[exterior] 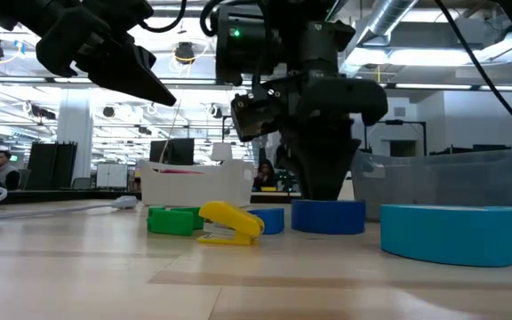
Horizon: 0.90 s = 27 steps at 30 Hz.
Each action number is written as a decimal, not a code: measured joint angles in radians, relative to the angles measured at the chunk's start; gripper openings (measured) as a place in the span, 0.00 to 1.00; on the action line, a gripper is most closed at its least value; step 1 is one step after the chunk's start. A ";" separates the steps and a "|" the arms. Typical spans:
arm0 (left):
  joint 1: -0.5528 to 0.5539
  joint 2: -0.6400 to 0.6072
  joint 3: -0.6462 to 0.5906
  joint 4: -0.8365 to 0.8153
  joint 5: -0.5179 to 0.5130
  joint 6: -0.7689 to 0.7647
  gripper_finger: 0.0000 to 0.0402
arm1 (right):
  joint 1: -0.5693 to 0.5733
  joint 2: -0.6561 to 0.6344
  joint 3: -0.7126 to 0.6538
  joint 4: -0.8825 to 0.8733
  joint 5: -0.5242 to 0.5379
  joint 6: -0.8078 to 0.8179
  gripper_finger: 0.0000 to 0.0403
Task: Pick and place Stapler, Stapler remover, tape
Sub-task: Put the blue tape into the black bin
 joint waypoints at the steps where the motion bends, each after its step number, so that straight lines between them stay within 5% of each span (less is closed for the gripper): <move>1: 0.000 0.000 0.000 0.000 0.000 0.000 0.00 | 0.000 0.000 0.000 0.000 0.000 -0.003 0.19; 5: 0.000 0.000 0.000 0.000 0.000 -0.001 0.00 | 0.000 -0.017 -0.004 0.006 0.003 -0.026 0.06; 18: 0.000 0.000 0.000 -0.001 0.000 -0.004 0.00 | 0.000 -0.299 -0.007 -0.114 0.077 0.041 0.07; 27: 0.000 0.000 0.000 0.000 0.000 -0.004 0.00 | 0.041 -0.455 -0.026 -0.335 0.266 0.194 0.07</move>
